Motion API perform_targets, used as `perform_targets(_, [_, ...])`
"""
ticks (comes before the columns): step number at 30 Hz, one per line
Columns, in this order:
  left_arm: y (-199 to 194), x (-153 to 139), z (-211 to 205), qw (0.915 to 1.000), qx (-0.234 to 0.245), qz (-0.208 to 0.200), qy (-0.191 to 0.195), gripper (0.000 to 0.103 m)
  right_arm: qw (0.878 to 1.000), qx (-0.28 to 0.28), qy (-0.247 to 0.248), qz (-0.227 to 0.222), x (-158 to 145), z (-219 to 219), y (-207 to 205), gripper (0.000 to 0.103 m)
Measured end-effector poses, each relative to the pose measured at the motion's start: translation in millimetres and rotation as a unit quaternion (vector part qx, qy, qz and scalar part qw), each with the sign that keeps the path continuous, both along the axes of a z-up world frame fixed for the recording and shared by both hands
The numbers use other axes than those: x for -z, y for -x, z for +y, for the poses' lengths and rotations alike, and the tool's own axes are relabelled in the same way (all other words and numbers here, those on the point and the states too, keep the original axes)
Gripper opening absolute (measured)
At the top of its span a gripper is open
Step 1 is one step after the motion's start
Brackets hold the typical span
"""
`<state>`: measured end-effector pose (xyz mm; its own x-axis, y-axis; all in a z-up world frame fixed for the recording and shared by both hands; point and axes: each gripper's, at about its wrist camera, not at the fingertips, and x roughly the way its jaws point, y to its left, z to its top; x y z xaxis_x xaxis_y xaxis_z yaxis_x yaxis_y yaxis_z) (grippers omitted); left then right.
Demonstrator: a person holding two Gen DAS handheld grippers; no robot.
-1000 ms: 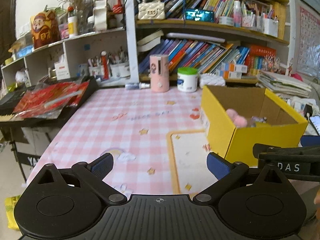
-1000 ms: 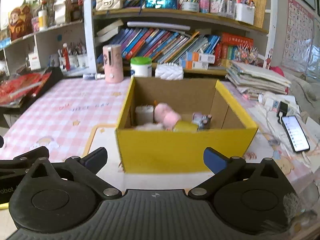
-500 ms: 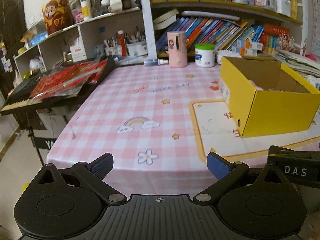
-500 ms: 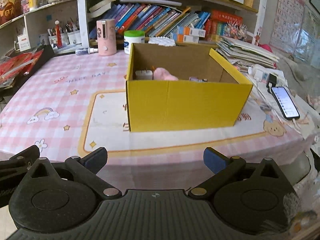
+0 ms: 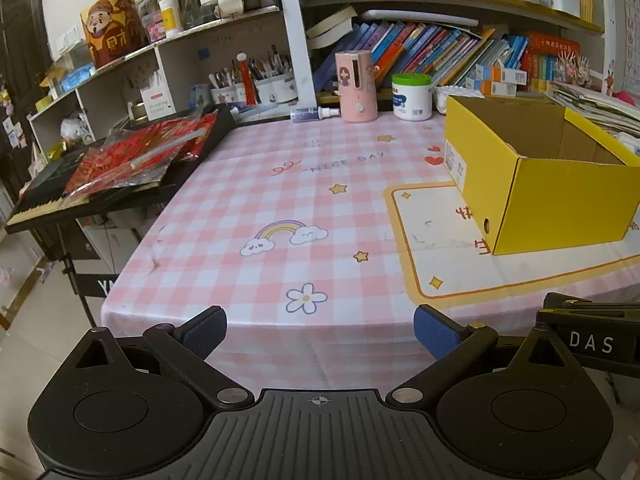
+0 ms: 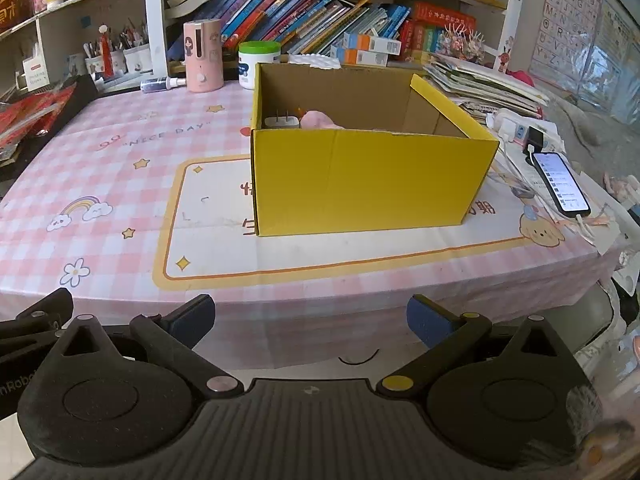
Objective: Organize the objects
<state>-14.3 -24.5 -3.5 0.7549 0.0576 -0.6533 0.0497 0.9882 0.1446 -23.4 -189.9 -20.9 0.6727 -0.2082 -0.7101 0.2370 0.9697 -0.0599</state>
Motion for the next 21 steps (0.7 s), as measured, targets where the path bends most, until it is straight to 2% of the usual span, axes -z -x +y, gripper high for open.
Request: perform_targets(21, [-8.4, 2.8, 9.5, 0.9999, -0.001, 0.012, 0.012, 0.101, 1.0, -0.001, 0.006, 0.0, 0.2, 7.9, -4.8, 0.103])
